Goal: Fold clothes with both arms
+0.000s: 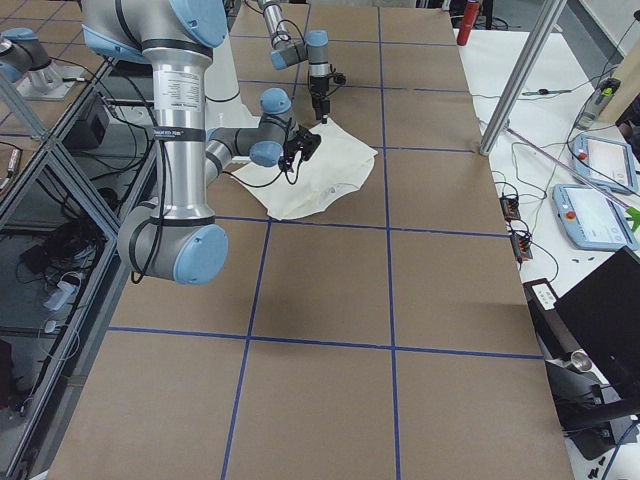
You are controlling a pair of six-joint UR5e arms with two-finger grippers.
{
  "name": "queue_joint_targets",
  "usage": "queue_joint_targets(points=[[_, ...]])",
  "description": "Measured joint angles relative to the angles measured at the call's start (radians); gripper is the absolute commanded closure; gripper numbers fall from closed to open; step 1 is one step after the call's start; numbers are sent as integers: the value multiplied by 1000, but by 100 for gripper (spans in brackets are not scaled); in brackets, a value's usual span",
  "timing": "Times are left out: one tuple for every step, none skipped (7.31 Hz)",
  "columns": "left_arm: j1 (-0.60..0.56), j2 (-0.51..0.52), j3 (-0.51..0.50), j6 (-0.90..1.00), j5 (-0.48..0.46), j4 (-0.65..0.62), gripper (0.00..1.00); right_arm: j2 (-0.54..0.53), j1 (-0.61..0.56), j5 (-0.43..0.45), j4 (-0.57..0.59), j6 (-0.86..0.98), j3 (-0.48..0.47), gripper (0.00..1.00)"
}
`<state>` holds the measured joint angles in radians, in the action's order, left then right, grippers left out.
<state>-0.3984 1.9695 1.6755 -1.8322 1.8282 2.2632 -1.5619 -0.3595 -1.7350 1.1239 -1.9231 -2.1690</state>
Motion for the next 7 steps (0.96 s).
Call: queue_joint_targets(points=[[-2,1,-8,4,-16,0,100,2,1,0,0,0,3,0],[-3,1,-12,7,-32,0,100,2,1,0,0,0,5,0],[-5,1,-14,19,-42,1,100,4,1,0,-1,-1,5,0],[-10,1,-15,37,-45,1,100,7,2,0,-1,-2,7,0],[-26,0,-15,66,-44,1,100,10,2,0,-1,-4,10,0],[-61,1,-18,118,-40,0,100,12,3,1,-2,-8,16,0],[-117,19,-39,176,-37,0,100,24,2,3,-3,-11,18,0]])
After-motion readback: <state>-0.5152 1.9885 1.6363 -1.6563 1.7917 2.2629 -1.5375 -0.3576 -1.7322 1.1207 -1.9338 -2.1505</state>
